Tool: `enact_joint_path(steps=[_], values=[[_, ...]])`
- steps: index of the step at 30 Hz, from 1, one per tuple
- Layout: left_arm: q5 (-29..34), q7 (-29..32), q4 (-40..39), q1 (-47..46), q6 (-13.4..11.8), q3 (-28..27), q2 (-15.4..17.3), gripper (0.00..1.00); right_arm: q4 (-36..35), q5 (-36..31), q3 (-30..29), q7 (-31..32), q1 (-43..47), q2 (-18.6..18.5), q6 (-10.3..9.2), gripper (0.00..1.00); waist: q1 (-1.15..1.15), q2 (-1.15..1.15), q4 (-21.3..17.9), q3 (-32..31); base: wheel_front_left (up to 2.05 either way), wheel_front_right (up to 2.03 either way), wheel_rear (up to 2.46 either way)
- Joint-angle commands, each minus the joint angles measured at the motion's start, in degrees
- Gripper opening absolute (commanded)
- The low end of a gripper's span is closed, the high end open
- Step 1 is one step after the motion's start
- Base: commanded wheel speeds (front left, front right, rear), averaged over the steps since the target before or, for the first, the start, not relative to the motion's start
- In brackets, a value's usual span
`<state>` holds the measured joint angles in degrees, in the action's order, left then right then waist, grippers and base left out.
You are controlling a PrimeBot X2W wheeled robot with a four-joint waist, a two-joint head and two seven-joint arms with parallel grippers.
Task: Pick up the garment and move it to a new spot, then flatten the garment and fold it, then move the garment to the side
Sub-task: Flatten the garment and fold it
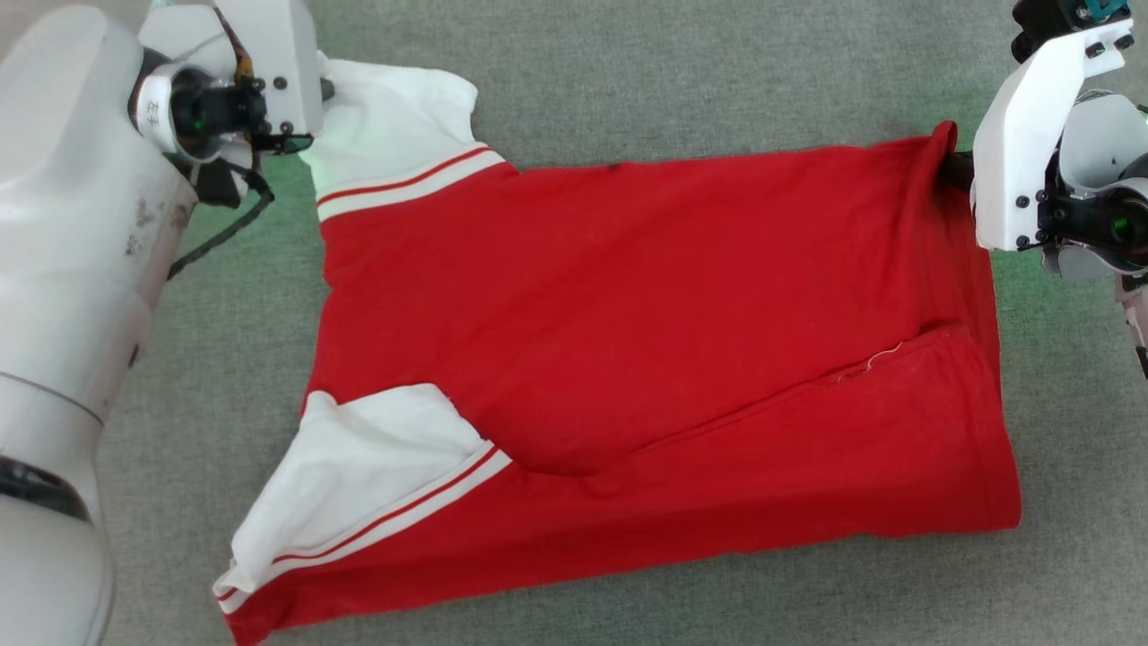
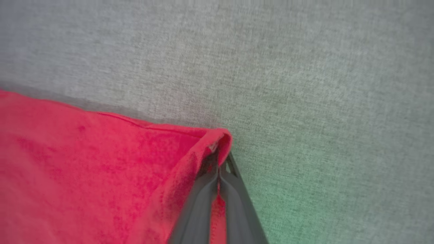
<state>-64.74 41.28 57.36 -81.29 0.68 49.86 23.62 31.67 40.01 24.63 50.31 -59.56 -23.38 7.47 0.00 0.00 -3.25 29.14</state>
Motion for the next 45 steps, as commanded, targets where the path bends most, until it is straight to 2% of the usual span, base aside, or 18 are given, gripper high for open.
enact_joint_path(steps=[1, 7, 15, 22, 27, 30, 33, 41, 45], values=[[-0.4, -0.8, 0.5, -0.8, 0.7, -0.3, -0.1, 0.0, -0.2, 0.6, 1.1, -1.3, 0.5, -0.2, 0.04, 0.0, 0.0, 0.0, 0.5, -0.8, 0.0, 0.0, 0.0], [-2.0, -3.2, 1.8, -0.8, 3.0, -2.0, 0.1, 0.0, -2.7, 2.6, 3.2, -6.6, 1.6, -2.9, 0.04, 0.0, 0.0, 0.0, 2.0, -3.2, 0.0, 0.0, 0.0], [-2.8, -4.7, -0.1, 0.5, 5.5, -2.7, 2.3, 0.0, -6.3, 5.6, 6.0, -11.8, 4.4, -7.5, 0.04, 0.0, 0.0, 0.0, 3.7, -6.8, 0.0, 0.0, 0.0], [-3.3, -5.7, -7.4, 3.9, 6.4, -2.5, 6.3, 0.0, -10.8, 7.8, 7.4, -16.5, 8.8, -12.5, 0.03, 0.0, 0.0, 0.0, 5.4, -10.5, 0.0, 0.0, 0.0], [-4.0, -5.6, -16.0, 9.2, 5.7, -2.4, 10.4, 0.0, -14.6, 8.3, 7.2, -19.5, 13.1, -15.7, 0.03, 0.0, 0.0, 0.0, 6.4, -12.7, 0.0, 0.0, 0.0], [-4.5, -5.3, -23.2, 13.8, 3.2, -2.3, 13.4, 0.0, -17.1, 8.6, 7.1, -20.8, 16.2, -17.1, 0.03, 0.0, 0.0, 0.0, 6.7, -13.7, 0.0, 0.0, 0.0], [-5.4, -4.3, -32.3, 19.6, -0.9, -1.9, 16.8, 0.0, -19.0, 9.0, 6.2, -21.7, 19.9, -18.3, 0.03, 0.0, 0.0, 0.0, 6.9, -14.4, 0.0, 0.0, 0.0], [-7.5, -1.8, -59.1, 34.0, -16.7, -1.2, 27.4, 0.0, -22.7, 9.9, 2.5, -22.5, 28.8, -19.9, 0.03, 0.0, 0.0, 0.0, 7.0, -15.0, 0.0, 0.0, 0.0], [-8.9, -0.9, -69.3, 39.2, -24.1, -1.2, 31.3, 0.0, -23.8, 9.9, 1.0, -22.2, 32.0, -19.5, 0.03, 0.0, 0.0, 0.0, 6.8, -14.6, 0.0, 0.0, 0.0]])
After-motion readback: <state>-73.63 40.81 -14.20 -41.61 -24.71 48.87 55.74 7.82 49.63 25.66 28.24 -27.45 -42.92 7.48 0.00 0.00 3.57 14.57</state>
